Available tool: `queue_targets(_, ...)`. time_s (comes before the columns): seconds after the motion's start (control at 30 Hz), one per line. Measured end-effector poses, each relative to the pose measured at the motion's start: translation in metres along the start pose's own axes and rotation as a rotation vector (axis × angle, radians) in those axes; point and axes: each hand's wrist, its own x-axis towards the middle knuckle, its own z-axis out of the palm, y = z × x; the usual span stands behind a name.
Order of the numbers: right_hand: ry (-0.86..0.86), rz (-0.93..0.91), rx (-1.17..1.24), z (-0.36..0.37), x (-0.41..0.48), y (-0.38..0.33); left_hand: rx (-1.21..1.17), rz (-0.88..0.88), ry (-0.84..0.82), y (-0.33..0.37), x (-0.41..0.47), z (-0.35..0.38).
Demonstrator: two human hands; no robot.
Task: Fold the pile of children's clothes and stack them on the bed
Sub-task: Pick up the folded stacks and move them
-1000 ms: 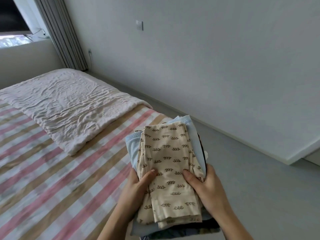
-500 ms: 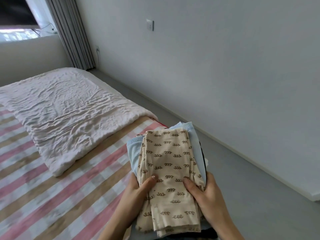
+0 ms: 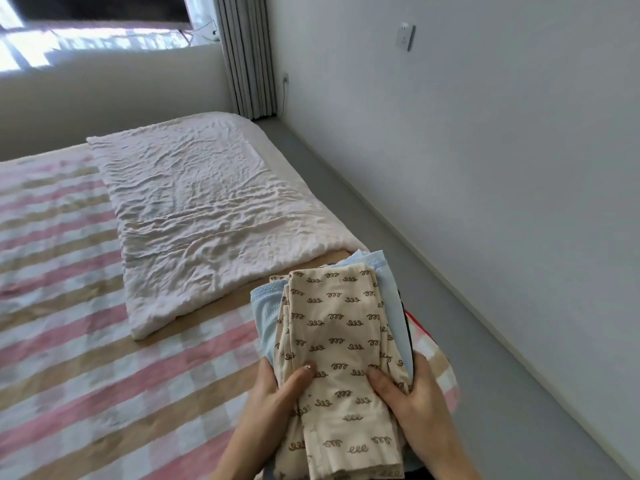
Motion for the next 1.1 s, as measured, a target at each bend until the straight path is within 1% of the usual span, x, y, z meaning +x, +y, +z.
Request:
queue_targets(0.23, -0.269, -0.036, -0.135, -0.04, 0.116, 0.02, -0.14, -0.031, 0.236, -0.012, 0.052, 0.074)
queue_targets(0.33, -0.354, -0.053, -0.173, -0.044, 0.161, 0.035, -0.233, -0.069, 0.282, -0.025, 0.082, 0.096)
queue_targets(0.4, -0.4, -0.038, -0.183, -0.041, 0.188, 0.052, -0.234, -0.091, 0.311, -0.038, 0.106, 0.104)
queue_targets(0.5, -0.43, -0.009, -0.211, -0.026, 0.229, 0.087, -0.196, -0.121, 0.339, -0.061, 0.152, 0.104)
queue_targets(0.63, -0.434, 0.026, -0.201, 0.002, 0.286, 0.15, -0.191, -0.169, 0.295, -0.107, 0.222, 0.101)
queue_targets(0.77, -0.453, 0.017, -0.181, 0.037, 0.328, 0.22, -0.219, -0.172, 0.321, -0.172, 0.277, 0.096)
queue_targets(0.9, -0.48, -0.006, -0.141, 0.068, 0.34, 0.266, -0.197, -0.138, 0.384, -0.222, 0.299, 0.079)
queue_targets(1.0, -0.518, 0.005, -0.118, 0.09, 0.342, 0.284, -0.167, -0.122, 0.429, -0.242, 0.306, 0.064)
queue_targets(1.1, -0.518, 0.014, -0.11, 0.106, 0.348, 0.295, -0.141, -0.148, 0.422, -0.255, 0.315, 0.054)
